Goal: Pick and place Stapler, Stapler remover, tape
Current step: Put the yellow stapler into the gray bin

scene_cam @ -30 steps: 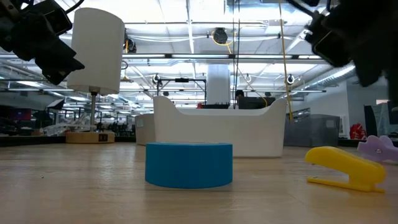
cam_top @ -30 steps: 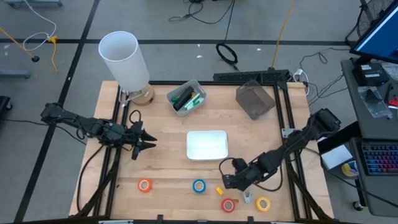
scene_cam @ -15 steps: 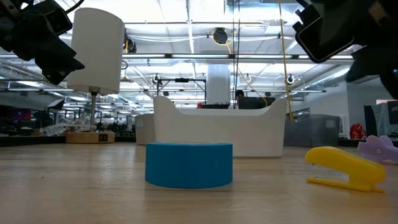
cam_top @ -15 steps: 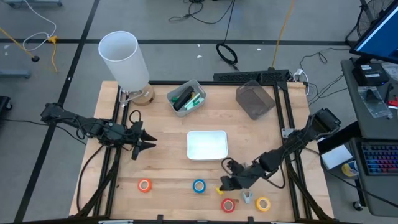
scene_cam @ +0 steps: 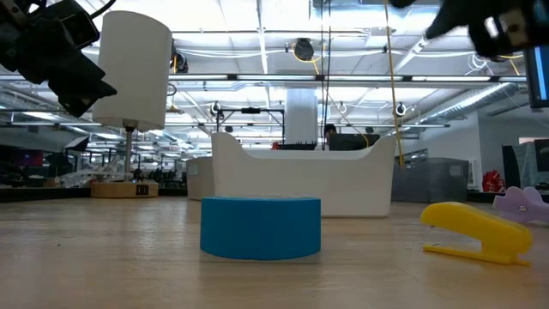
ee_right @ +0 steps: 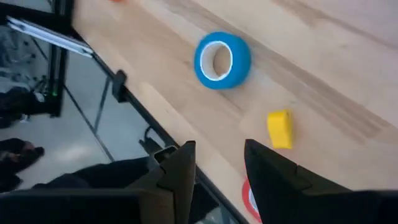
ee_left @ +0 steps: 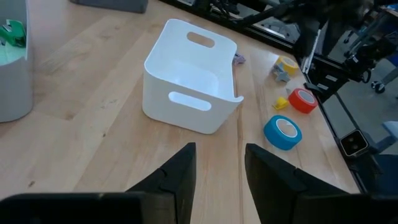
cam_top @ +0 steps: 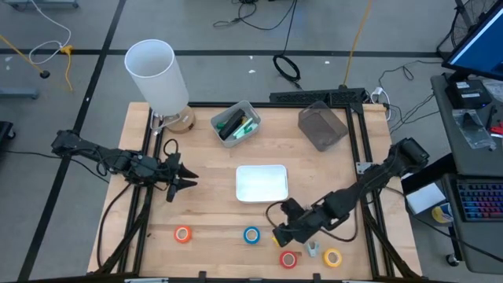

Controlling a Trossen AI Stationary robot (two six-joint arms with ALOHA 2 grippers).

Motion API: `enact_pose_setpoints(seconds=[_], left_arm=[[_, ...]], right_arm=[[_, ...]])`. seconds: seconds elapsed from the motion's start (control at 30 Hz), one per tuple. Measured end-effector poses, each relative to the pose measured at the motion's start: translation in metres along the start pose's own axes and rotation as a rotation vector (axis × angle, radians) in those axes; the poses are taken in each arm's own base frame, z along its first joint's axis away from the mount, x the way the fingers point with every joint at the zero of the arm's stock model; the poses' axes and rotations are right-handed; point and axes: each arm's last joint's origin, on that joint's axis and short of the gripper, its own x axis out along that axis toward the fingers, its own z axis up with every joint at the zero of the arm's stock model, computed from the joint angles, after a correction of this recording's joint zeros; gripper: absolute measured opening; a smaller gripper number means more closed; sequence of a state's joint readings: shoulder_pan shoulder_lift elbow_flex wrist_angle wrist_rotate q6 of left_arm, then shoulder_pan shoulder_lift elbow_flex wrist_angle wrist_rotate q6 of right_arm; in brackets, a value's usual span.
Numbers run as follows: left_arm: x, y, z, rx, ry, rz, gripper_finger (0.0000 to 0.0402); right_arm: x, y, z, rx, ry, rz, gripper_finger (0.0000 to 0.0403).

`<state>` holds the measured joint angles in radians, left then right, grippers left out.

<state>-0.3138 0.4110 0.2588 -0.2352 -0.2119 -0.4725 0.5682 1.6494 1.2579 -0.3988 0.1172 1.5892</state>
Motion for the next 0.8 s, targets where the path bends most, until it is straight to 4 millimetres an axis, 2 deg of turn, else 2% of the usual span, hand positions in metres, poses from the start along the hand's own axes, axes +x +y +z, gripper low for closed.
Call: enact_pose_setpoints(seconds=[0.2, 0.3, 0.5, 0.6, 0.8], left_arm=[[0.0, 0.0, 0.0, 0.004, 0.002, 0.001, 0.0136], [0.0, 0.0, -0.001, 0.006, 0.008, 0.004, 0.0136], [0.0, 0.0, -0.001, 0.028, 0.009, 0.005, 0.0136], [0.0, 0.0, -0.001, 0.03, 0.011, 0.005, 0.0136], [0.0, 0.001, -0.002, 0.053, 0.024, 0.011, 0.0136]], right_arm=[[0.027, -0.006, 0.002, -0.025, 0.16, -0.081, 0.013], [0.03, -0.002, 0.004, -0.043, 0.163, -0.101, 0.013], [0.039, 0.016, 0.001, -0.028, 0.124, -0.023, 0.013], [0.046, 0.011, -0.005, 0.016, 0.163, -0.078, 0.013], [0.038, 0.002, -0.005, 0.138, 0.233, -0.125, 0.013]])
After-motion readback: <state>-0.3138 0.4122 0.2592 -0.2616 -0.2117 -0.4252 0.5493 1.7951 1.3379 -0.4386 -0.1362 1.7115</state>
